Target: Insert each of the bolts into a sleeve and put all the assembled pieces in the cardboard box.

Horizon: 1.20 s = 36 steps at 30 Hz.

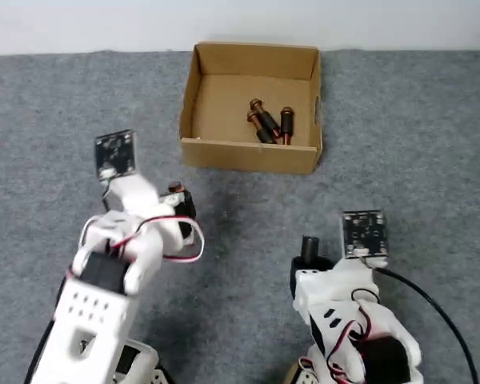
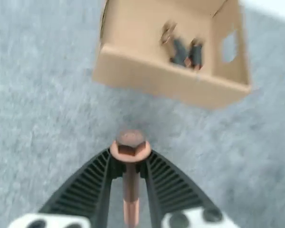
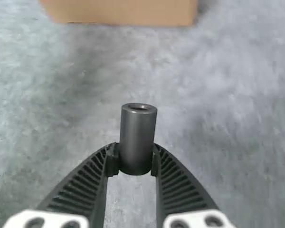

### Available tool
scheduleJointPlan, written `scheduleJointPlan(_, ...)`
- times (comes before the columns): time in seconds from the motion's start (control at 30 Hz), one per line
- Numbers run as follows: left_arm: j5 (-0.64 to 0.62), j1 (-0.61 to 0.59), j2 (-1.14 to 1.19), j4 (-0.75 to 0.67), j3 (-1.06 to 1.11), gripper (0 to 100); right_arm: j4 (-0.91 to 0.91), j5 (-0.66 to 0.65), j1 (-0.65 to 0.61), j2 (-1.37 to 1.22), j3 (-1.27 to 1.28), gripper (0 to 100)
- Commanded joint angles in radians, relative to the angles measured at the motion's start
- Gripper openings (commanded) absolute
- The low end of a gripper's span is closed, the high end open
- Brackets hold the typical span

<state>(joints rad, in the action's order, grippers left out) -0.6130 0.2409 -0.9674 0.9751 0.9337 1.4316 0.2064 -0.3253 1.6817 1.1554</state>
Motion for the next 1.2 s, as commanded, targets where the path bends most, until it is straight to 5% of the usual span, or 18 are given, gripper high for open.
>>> scheduleJointPlan(0.0, 0.009, -0.003, -0.147, -0.032, 0.013, 0, -0.101, -0.058, -0.064, 0.004, -0.021, 0.8)
scheduleJointPlan(0.27, 0.009, 0.009, -0.347, -0.032, 0.058, 0, -0.168, -0.153, -0.22, 0.004, 0.025, 0.8)
scheduleJointPlan(0.5, 0.009, 0.137, -0.585, -0.086, 0.117, 0, -0.2, -0.272, -0.318, 0.004, 0.052, 0.8)
scheduleJointPlan(0.73, 0.009, 0.175, -0.819, -0.138, 0.229, 0, -0.303, -0.316, -0.334, 0.004, 0.054, 0.8)
scheduleJointPlan(1.17, 0.003, 0.242, -0.847, -0.133, 0.24, 0, -0.361, -0.502, -0.44, 0.004, 0.066, 0.8)
